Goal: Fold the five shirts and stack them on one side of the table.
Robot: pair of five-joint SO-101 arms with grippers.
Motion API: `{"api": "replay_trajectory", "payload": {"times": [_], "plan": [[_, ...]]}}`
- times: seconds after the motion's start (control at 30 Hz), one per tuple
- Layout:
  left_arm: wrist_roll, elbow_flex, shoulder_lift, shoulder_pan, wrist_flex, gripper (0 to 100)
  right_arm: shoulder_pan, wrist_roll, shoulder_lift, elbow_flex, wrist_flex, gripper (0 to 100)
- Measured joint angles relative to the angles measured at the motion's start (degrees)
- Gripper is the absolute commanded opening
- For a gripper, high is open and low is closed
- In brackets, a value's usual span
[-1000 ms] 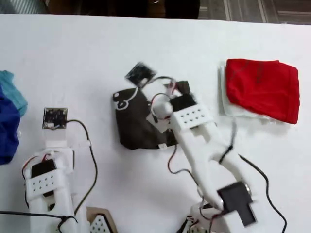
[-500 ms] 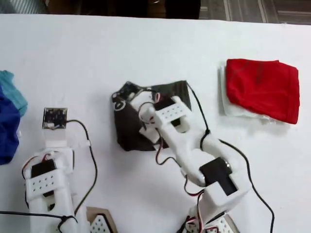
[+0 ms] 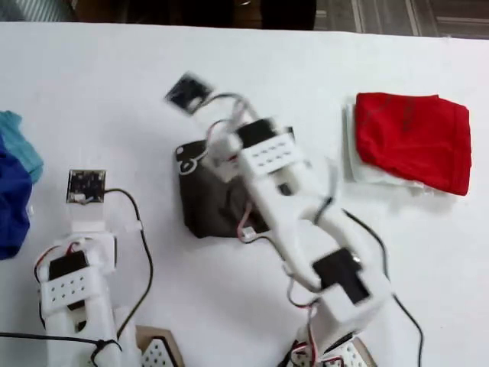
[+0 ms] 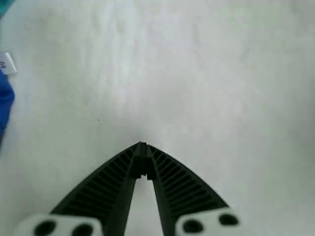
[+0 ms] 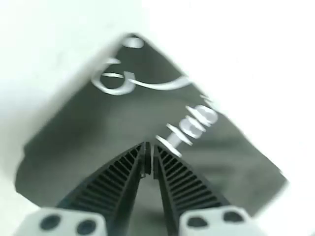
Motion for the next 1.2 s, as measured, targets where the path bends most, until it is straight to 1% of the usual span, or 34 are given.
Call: {"api": "replay_trajectory", "payload": {"times": [0.07, 0.2, 0.33, 0.47, 0.57, 0.77, 0.8, 0.9, 1.0, 1.1, 1.2], "plan": [[0.0, 0.0, 0.0, 0.1, 0.0, 3, -1.7, 0.0, 5.0, -1.5, -1.3, 2.2], [0.0, 0.0, 0.0, -0.1, 0.0, 3, -2.8, -1.1, 15.9, -8.1, -1.7, 2.2], [0.0, 0.0, 0.0, 0.0, 0.0, 3, -2.5, -4.3, 25.1, -18.3, 1.5, 2.2], [0.0, 0.0, 0.0, 0.1, 0.0, 3, -2.5, -5.4, 31.2, -30.7, 9.1, 2.2], [0.0, 0.0, 0.0, 0.0, 0.0, 3, -2.3, -5.4, 32.0, -39.9, 16.9, 2.2], [0.0, 0.0, 0.0, 0.0, 0.0, 3, 2.8, -6.1, 31.8, -56.9, 32.0, 2.8], [0.0, 0.0, 0.0, 0.0, 0.0, 3, 3.6, -7.0, 31.8, -59.0, 34.0, 4.8], [0.0, 0.0, 0.0, 0.0, 0.0, 3, 6.3, -12.1, 31.8, -62.6, 38.9, 15.8], [0.0, 0.0, 0.0, 0.0, 0.0, 3, 10.3, -15.5, 31.8, -61.3, 39.6, 24.7], [0.0, 0.0, 0.0, 0.0, 0.0, 3, 13.5, -17.2, 31.8, -58.0, 39.7, 29.6], [0.0, 0.0, 0.0, 0.0, 0.0, 3, 15.0, -17.6, 31.8, -55.0, 39.7, 30.3]]}}
